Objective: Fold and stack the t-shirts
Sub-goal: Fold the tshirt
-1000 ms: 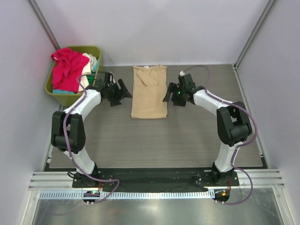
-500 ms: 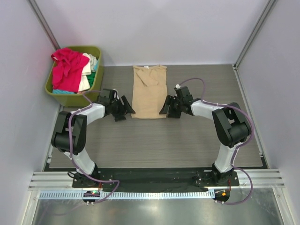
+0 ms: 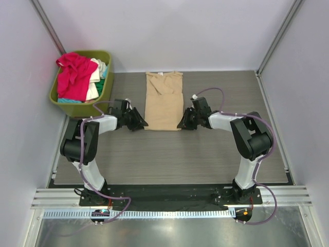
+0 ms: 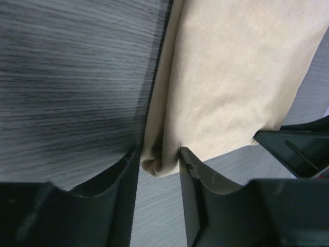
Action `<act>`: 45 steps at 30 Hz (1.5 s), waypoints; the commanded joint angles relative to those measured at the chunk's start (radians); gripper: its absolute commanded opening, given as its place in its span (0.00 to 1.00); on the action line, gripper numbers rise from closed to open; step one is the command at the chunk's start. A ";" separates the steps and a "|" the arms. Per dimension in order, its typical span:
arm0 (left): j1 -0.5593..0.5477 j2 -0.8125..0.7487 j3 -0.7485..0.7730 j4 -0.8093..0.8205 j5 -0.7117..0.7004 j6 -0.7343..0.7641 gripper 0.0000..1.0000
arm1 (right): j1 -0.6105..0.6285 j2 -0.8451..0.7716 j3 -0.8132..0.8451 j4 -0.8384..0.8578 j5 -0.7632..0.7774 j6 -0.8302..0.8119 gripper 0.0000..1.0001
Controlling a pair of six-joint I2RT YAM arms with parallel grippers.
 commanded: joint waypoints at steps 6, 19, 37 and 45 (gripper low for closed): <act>-0.024 0.041 -0.018 0.077 0.014 -0.016 0.00 | 0.006 0.023 -0.022 -0.003 0.017 -0.009 0.05; -0.147 -0.408 -0.210 -0.120 -0.087 -0.016 0.00 | 0.011 -0.336 -0.224 -0.136 0.032 0.001 0.01; -0.316 -0.794 -0.035 -0.630 -0.360 -0.011 0.00 | 0.098 -0.645 -0.048 -0.546 0.188 -0.018 0.01; -0.166 -0.601 0.108 -0.556 -0.308 0.042 0.00 | 0.011 -0.373 0.269 -0.598 0.145 -0.137 0.01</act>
